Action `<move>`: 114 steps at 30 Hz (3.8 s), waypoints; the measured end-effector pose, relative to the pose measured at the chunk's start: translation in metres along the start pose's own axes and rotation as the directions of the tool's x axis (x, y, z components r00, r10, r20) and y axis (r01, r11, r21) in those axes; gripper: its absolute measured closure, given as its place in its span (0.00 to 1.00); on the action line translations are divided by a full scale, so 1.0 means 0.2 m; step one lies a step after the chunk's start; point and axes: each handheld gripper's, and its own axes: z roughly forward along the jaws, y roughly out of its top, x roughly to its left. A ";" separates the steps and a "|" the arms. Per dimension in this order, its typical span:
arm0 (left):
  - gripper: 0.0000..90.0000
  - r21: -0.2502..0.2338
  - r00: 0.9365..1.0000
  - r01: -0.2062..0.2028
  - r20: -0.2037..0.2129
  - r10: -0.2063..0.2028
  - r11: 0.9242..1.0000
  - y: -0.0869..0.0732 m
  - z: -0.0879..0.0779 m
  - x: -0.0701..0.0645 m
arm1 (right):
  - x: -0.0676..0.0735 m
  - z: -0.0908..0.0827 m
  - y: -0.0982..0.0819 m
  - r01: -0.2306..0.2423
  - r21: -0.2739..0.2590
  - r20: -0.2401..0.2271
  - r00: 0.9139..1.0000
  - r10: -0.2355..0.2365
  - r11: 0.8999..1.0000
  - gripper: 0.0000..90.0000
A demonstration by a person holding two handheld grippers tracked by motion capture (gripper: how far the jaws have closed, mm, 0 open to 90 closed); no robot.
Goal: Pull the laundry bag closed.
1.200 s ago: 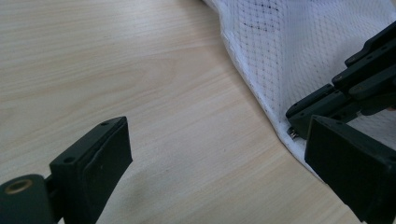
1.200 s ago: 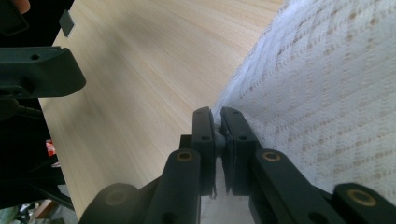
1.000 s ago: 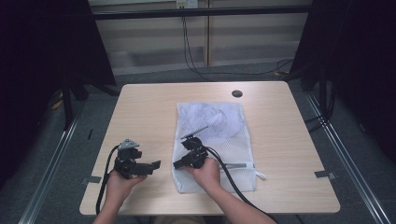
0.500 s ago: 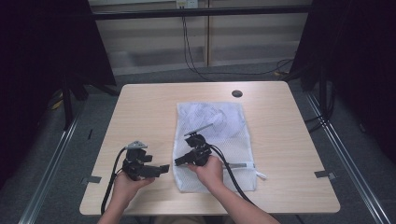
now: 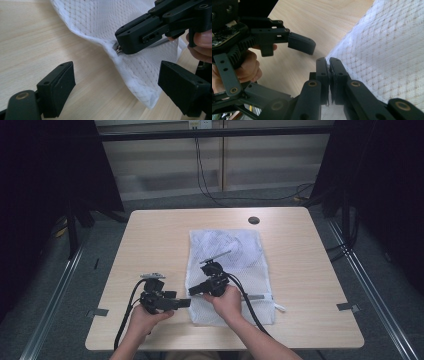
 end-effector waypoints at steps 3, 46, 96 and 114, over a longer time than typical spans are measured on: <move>0.21 0.024 1.000 0.015 0.007 -0.015 1.000 0.00 0.02 0.00 | 0.00 -0.01 0.00 0.004 -0.004 -0.005 1.000 -0.004 1.000 0.96; 0.61 0.047 0.993 0.069 0.096 -0.074 0.996 0.02 0.12 -0.03 | 0.00 -0.07 0.01 -0.005 -0.029 -0.040 0.999 0.004 1.000 0.96; 0.99 -0.008 0.991 0.085 0.103 -0.084 0.996 0.03 0.13 -0.03 | -0.05 -0.12 -0.02 -0.026 -0.037 -0.044 0.999 0.025 0.999 0.97; 0.99 -0.021 0.991 0.087 0.102 -0.085 0.996 0.02 0.13 -0.04 | -0.10 -0.17 -0.05 -0.049 -0.044 -0.026 0.999 0.048 0.998 0.97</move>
